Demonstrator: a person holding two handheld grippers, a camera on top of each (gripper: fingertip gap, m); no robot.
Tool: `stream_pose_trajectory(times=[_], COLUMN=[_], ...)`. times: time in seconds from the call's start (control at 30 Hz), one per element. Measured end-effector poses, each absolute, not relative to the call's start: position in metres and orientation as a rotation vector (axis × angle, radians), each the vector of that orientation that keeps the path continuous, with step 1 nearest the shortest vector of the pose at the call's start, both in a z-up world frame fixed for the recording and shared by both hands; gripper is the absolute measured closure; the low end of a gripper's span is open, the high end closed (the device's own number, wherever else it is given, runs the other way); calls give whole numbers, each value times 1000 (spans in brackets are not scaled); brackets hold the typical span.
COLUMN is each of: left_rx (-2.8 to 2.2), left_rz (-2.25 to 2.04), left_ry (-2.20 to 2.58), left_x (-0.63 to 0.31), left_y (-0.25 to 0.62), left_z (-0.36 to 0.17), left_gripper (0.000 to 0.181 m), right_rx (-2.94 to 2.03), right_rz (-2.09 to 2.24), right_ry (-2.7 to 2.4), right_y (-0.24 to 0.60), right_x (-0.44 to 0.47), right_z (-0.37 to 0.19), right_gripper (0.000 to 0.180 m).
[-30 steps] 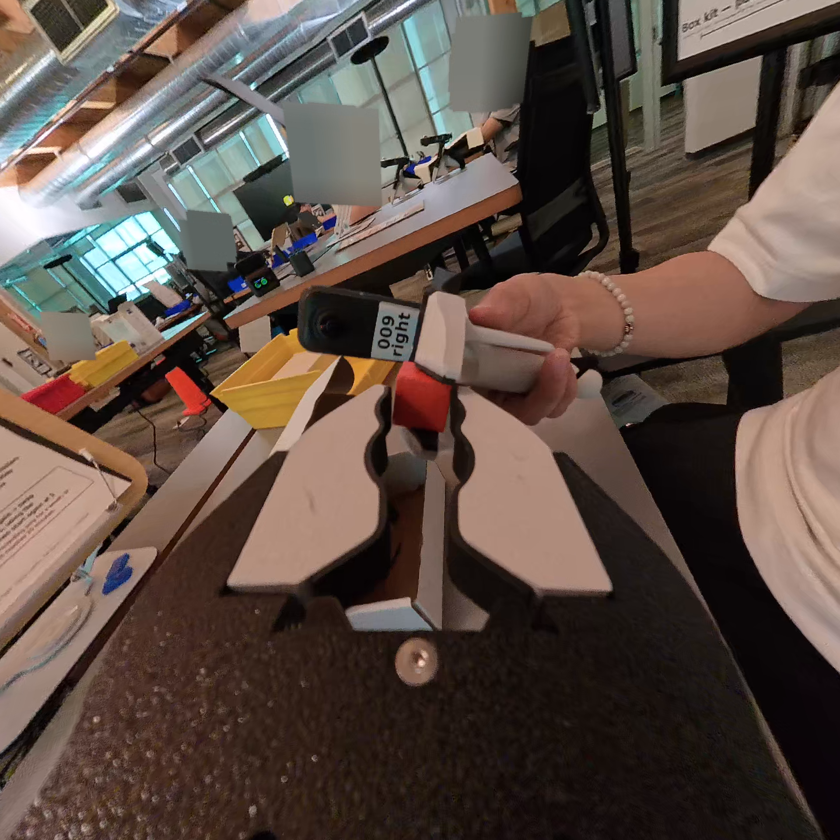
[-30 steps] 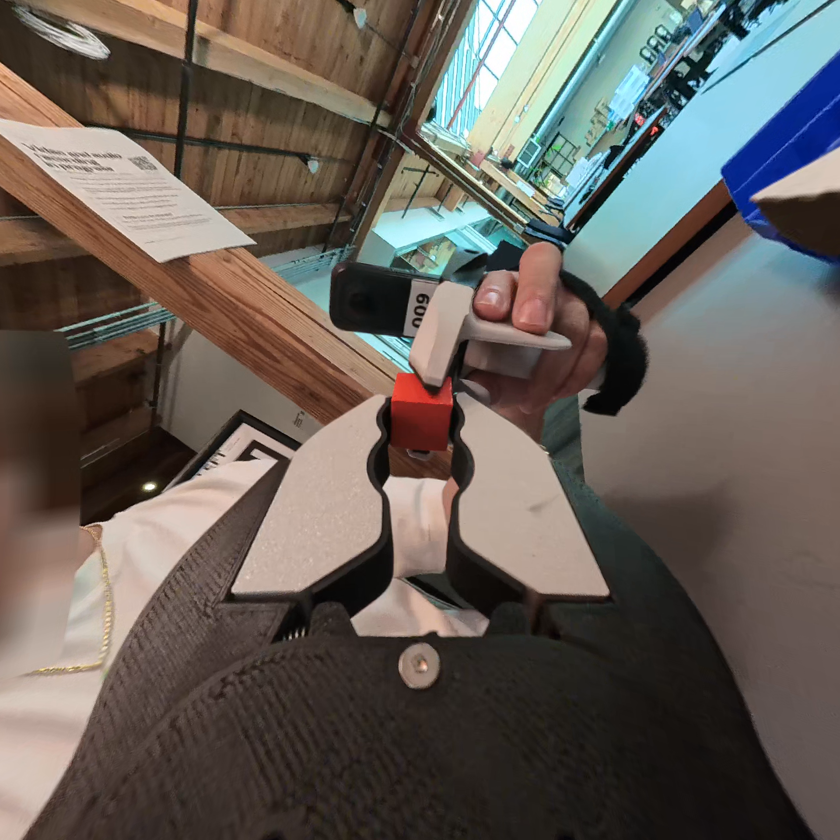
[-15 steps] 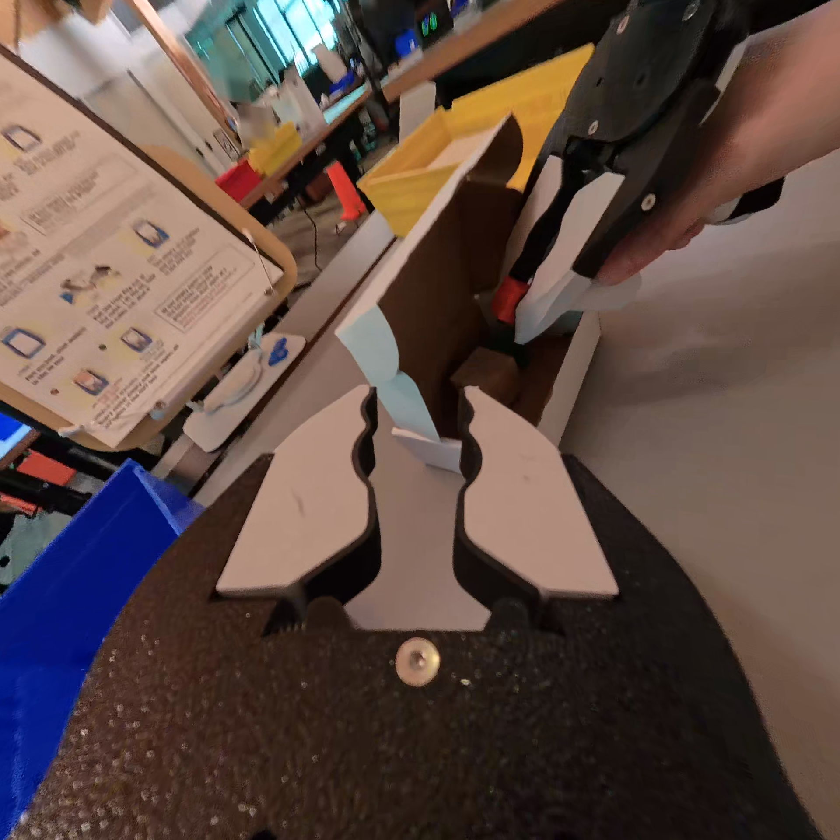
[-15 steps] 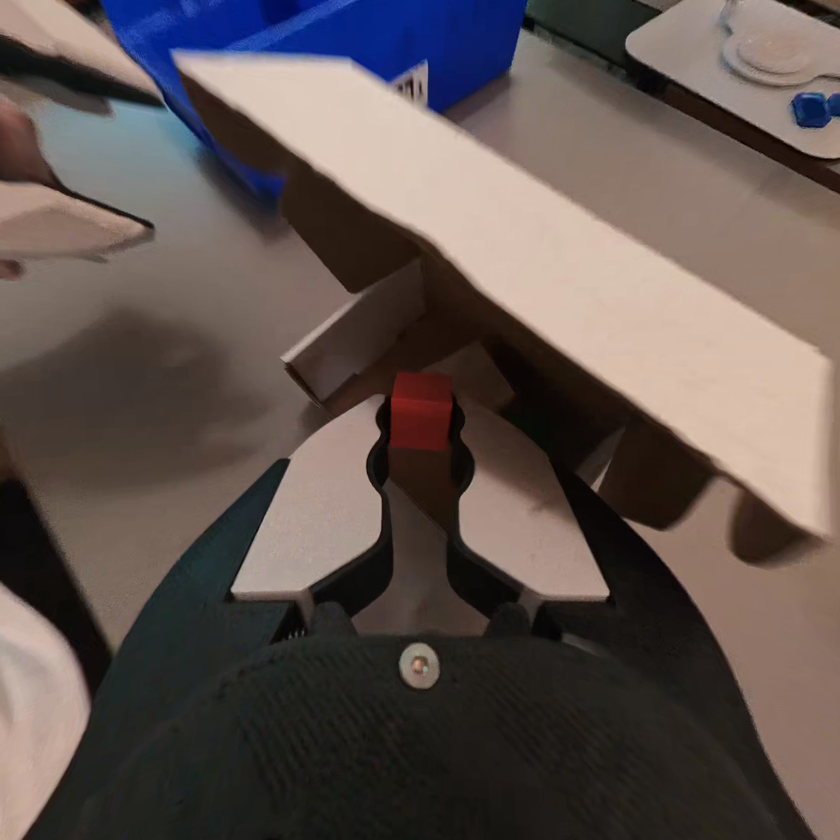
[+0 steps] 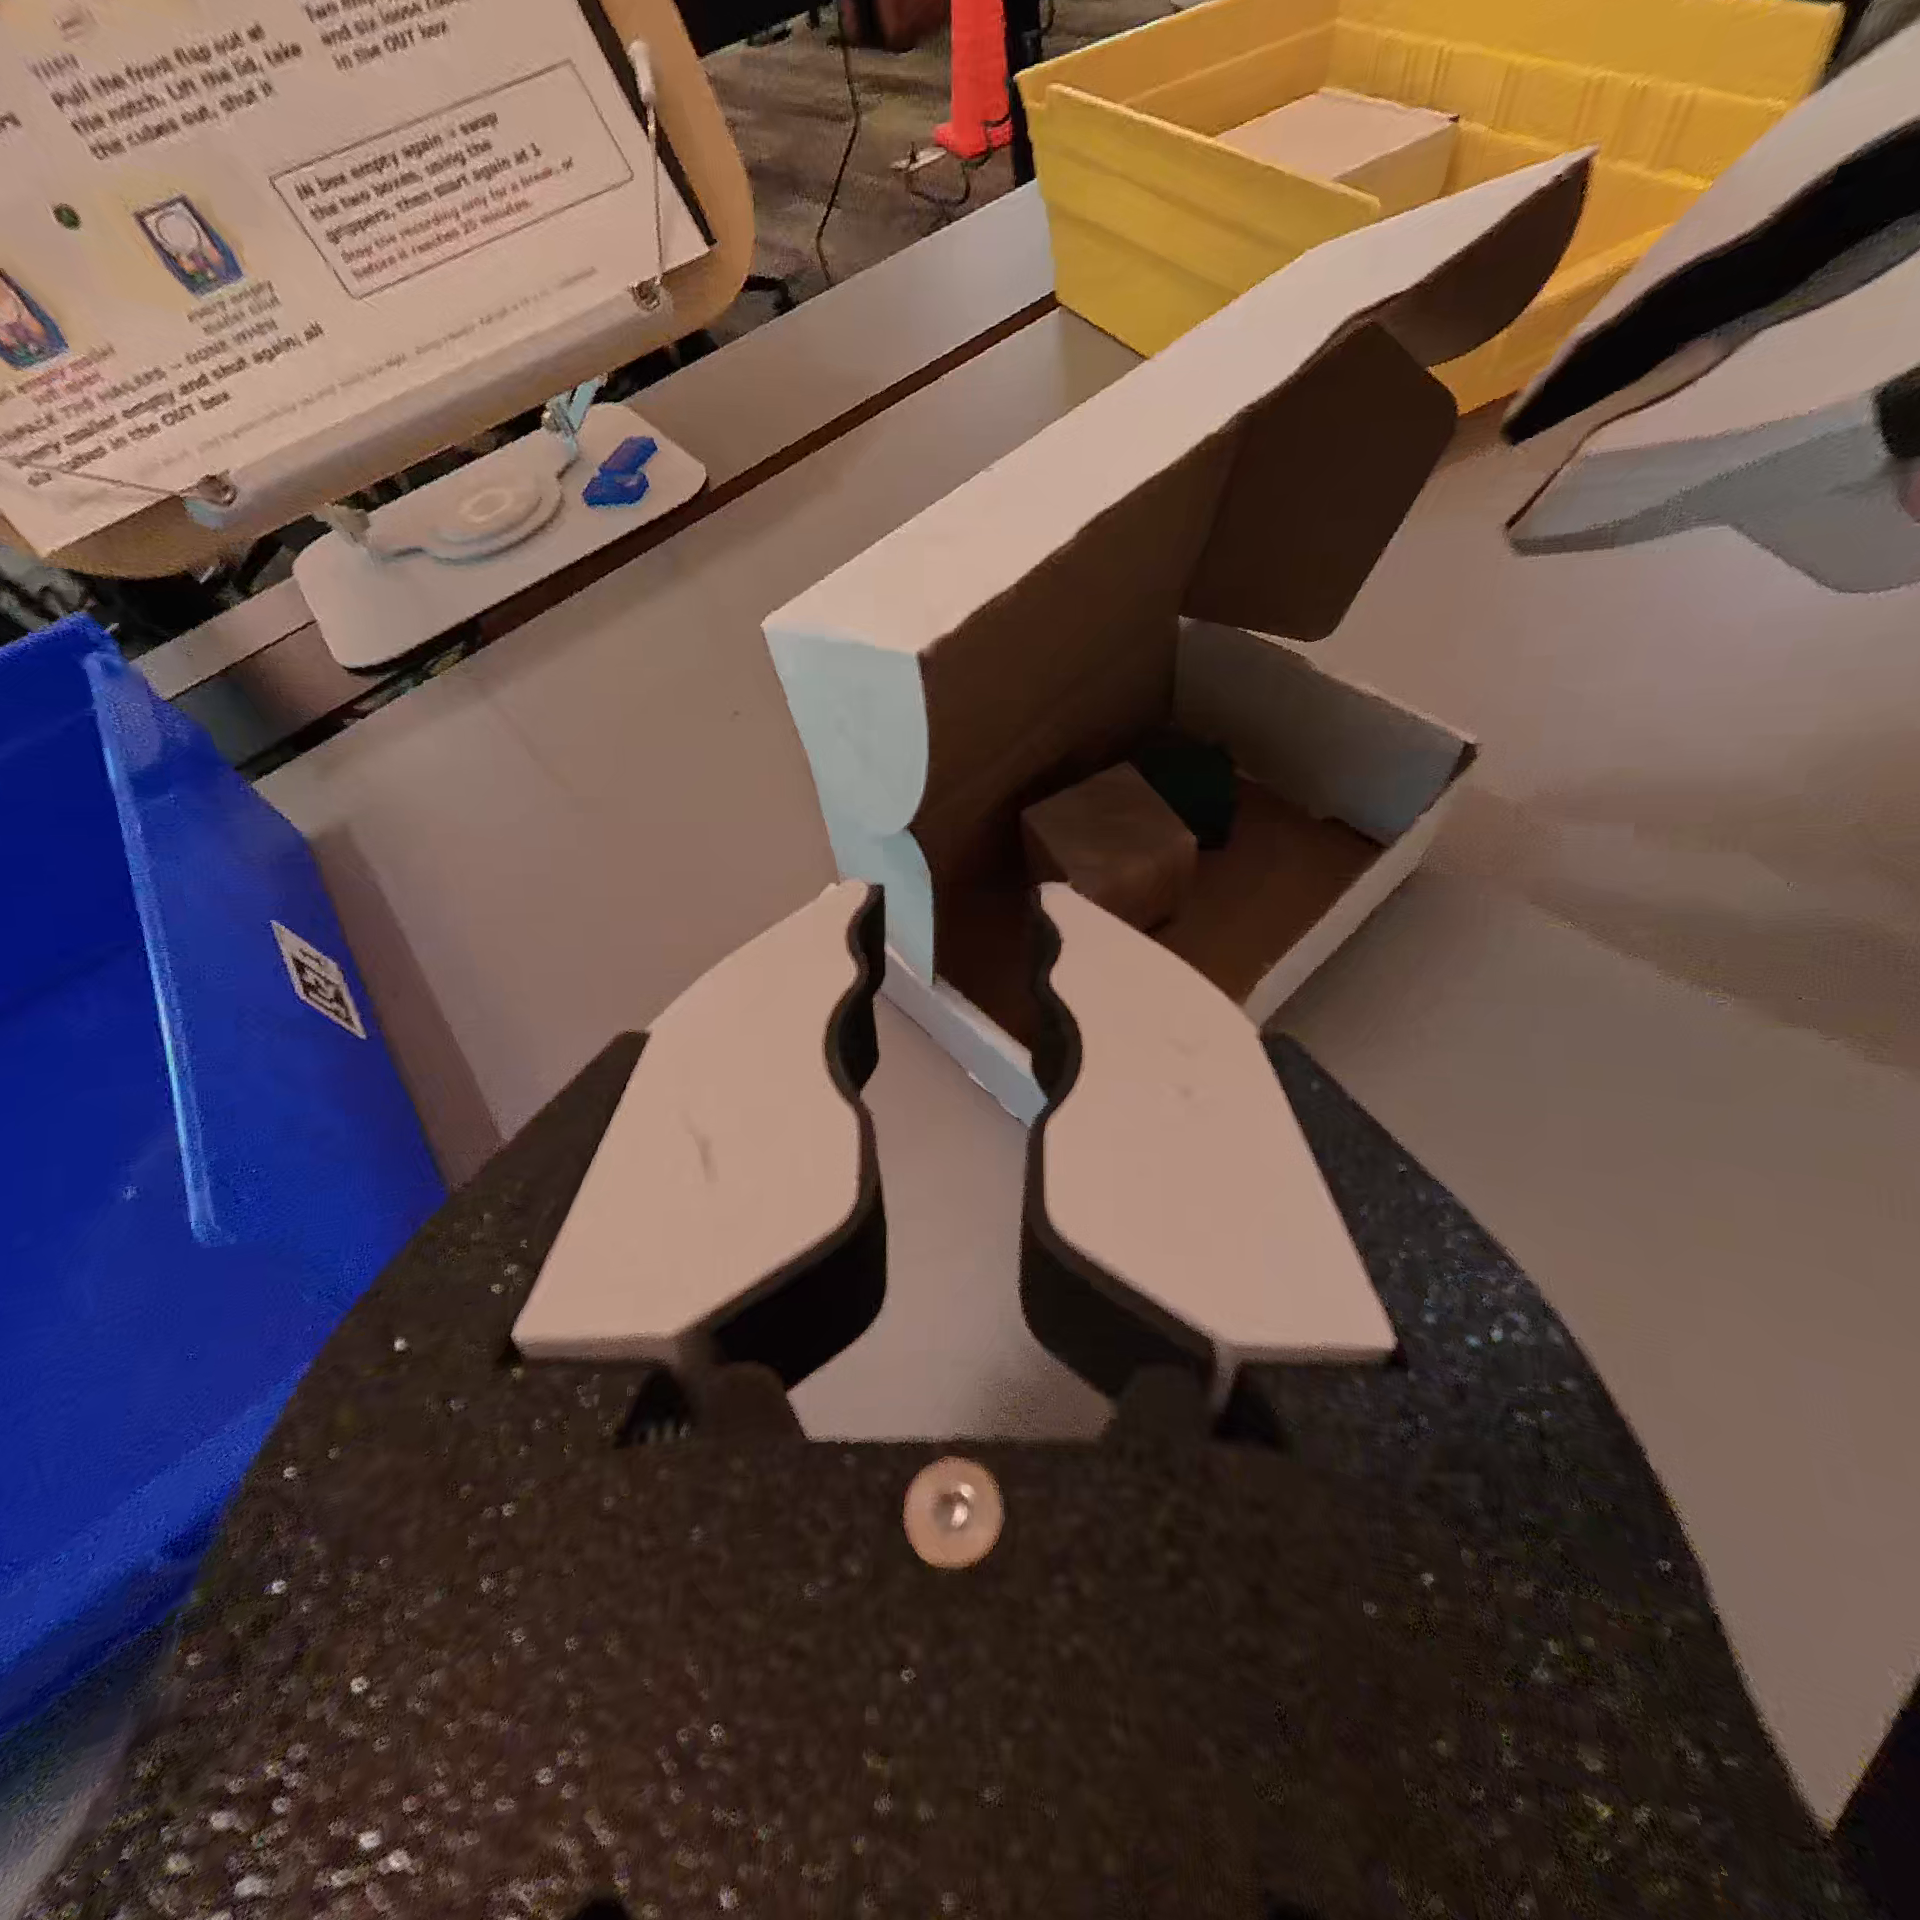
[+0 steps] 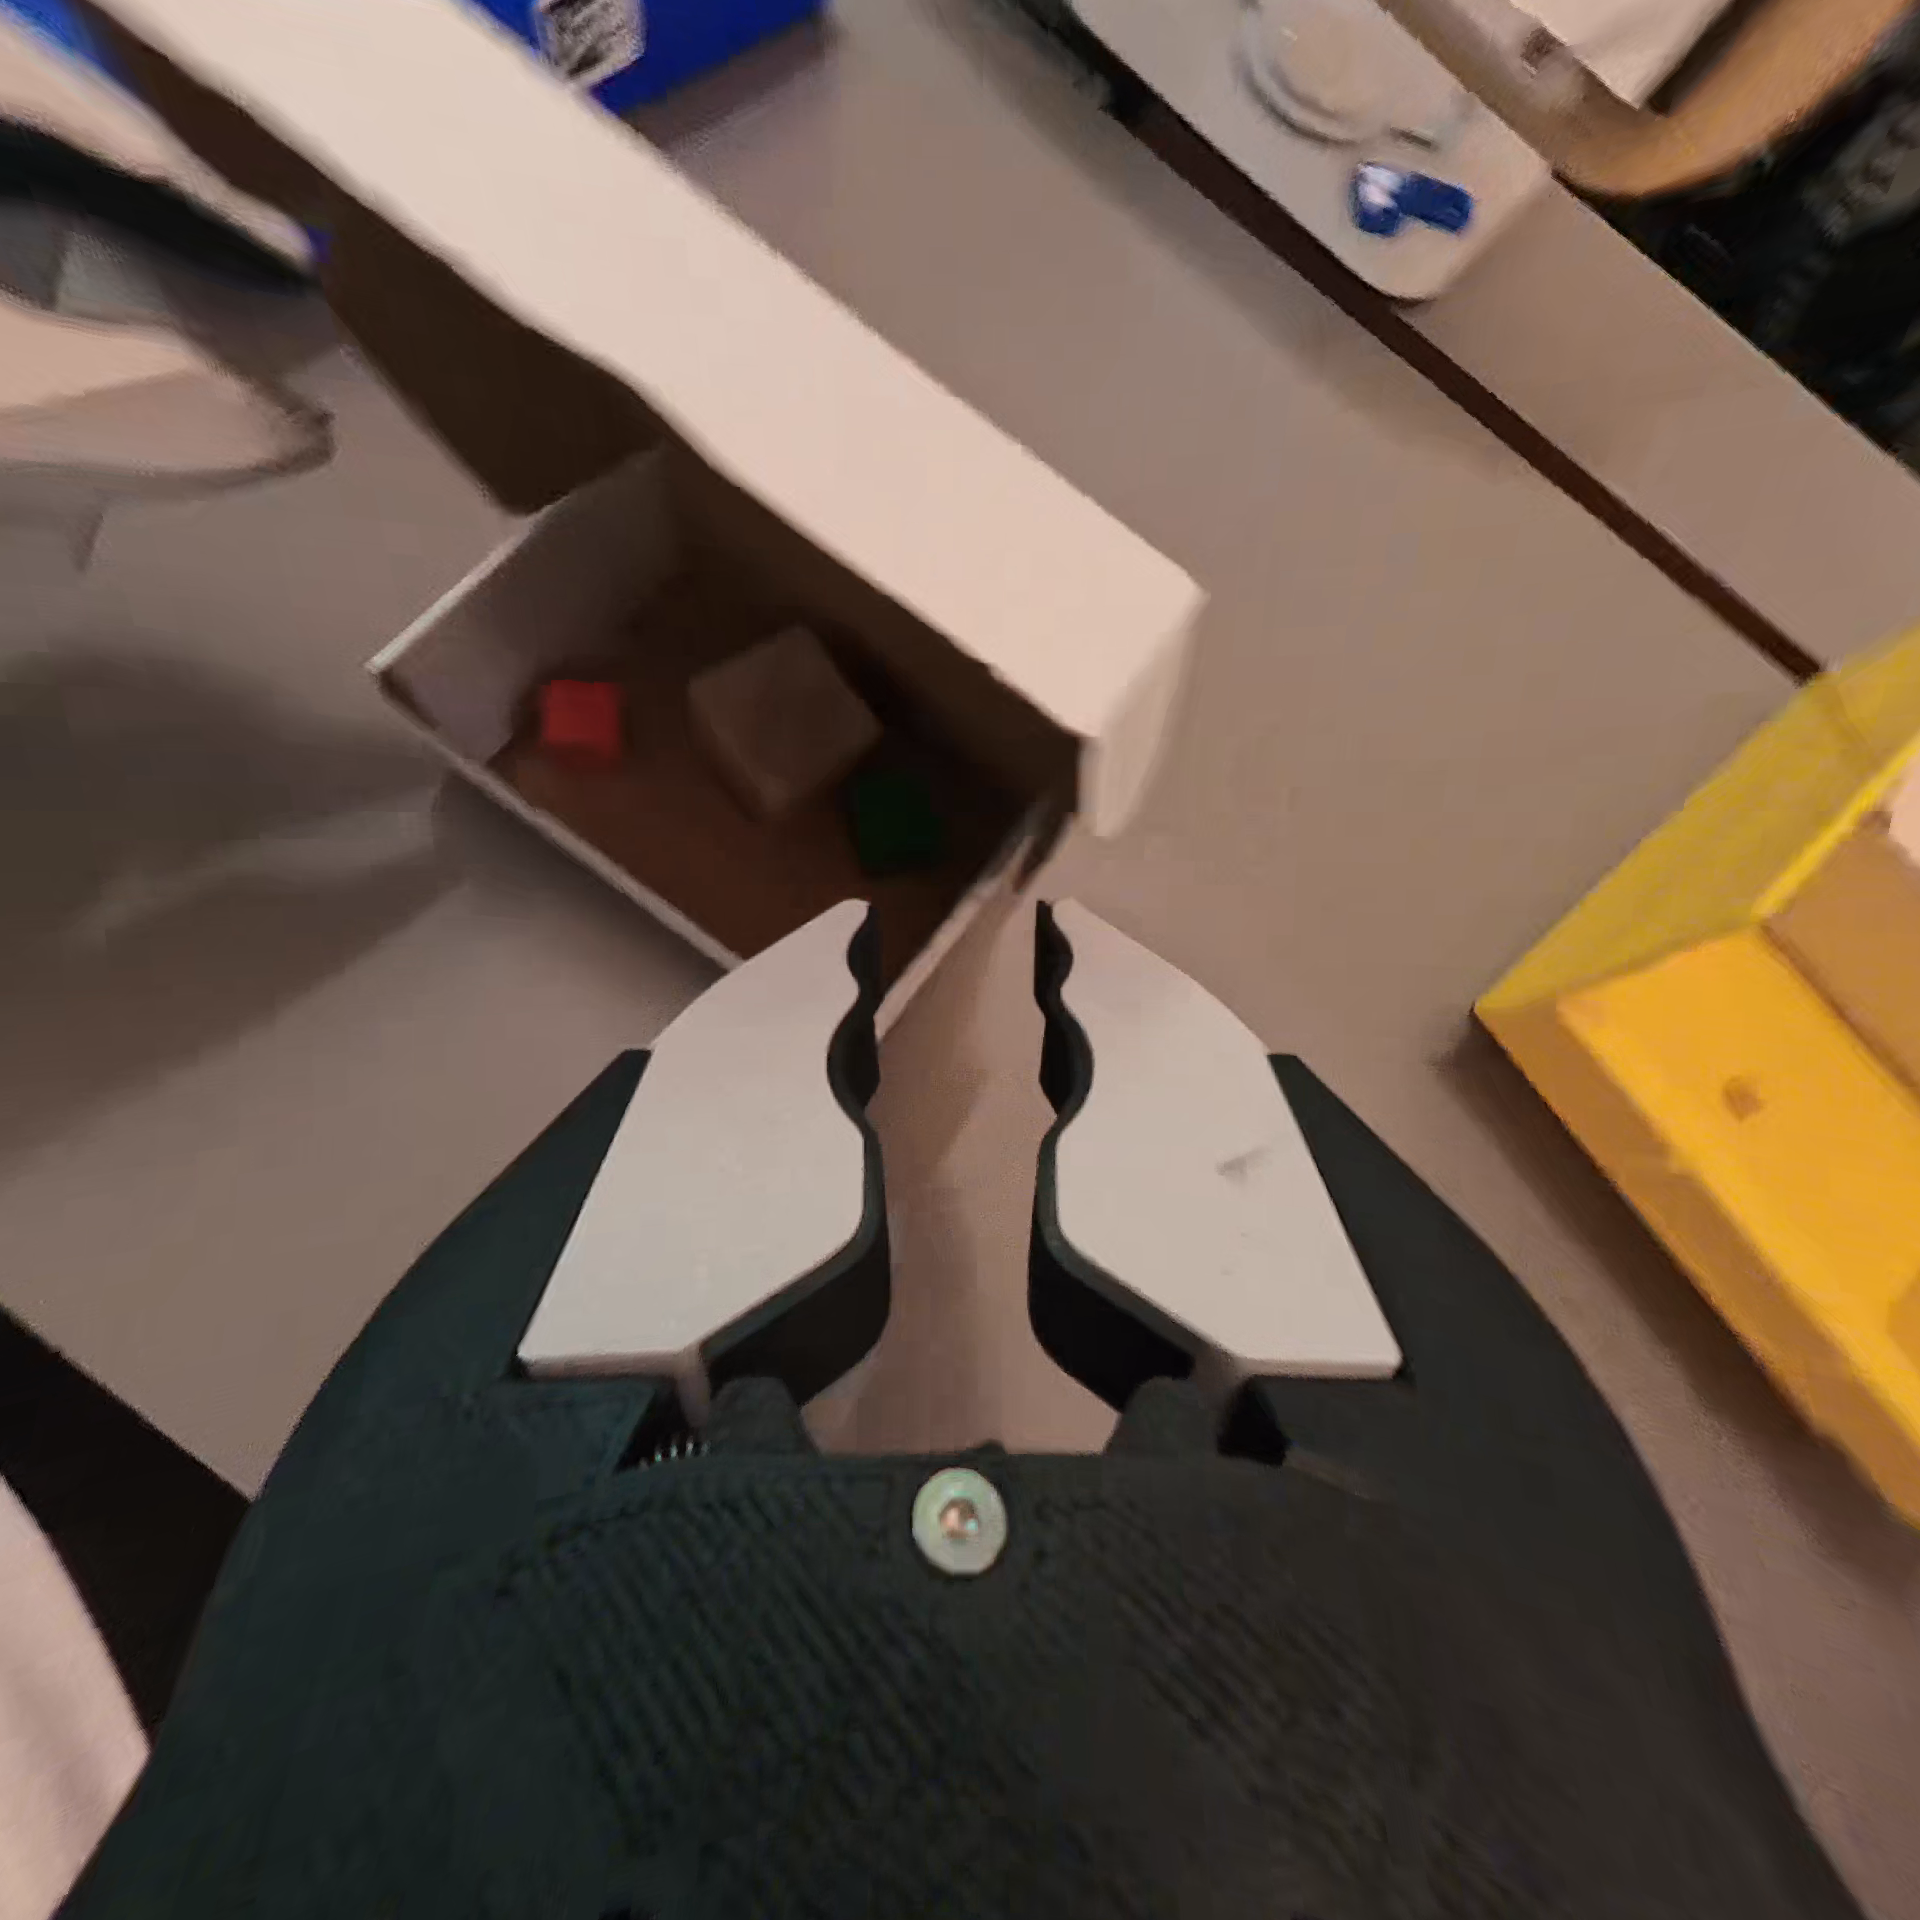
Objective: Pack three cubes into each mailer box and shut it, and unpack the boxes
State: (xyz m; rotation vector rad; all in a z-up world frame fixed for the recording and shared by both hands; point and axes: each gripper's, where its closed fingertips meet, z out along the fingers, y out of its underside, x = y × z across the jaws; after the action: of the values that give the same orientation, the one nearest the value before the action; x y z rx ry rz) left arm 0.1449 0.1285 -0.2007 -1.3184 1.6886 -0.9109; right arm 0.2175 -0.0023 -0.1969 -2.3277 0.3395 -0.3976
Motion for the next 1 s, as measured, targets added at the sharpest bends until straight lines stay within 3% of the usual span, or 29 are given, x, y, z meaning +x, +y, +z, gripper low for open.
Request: stream_pose_trajectory(times=[0.23,0.47,1.0], left_rx=[-1337,-1365,-1447], left_rz=[-807,-794,-866], left_ry=[1598,1505,1304], left_x=[157,161,152], left_y=[132,136,117], left_z=[-199,-195,-211], left_gripper=[168,175,175], right_rx=[-1972,-1780,-1712], right_rz=[-278,-402,-444], right_ry=[444,508,550], right_y=[11,17,18], right_x=[228,251,235], right_z=[-199,-189,-205], right_gripper=[134,177,175])
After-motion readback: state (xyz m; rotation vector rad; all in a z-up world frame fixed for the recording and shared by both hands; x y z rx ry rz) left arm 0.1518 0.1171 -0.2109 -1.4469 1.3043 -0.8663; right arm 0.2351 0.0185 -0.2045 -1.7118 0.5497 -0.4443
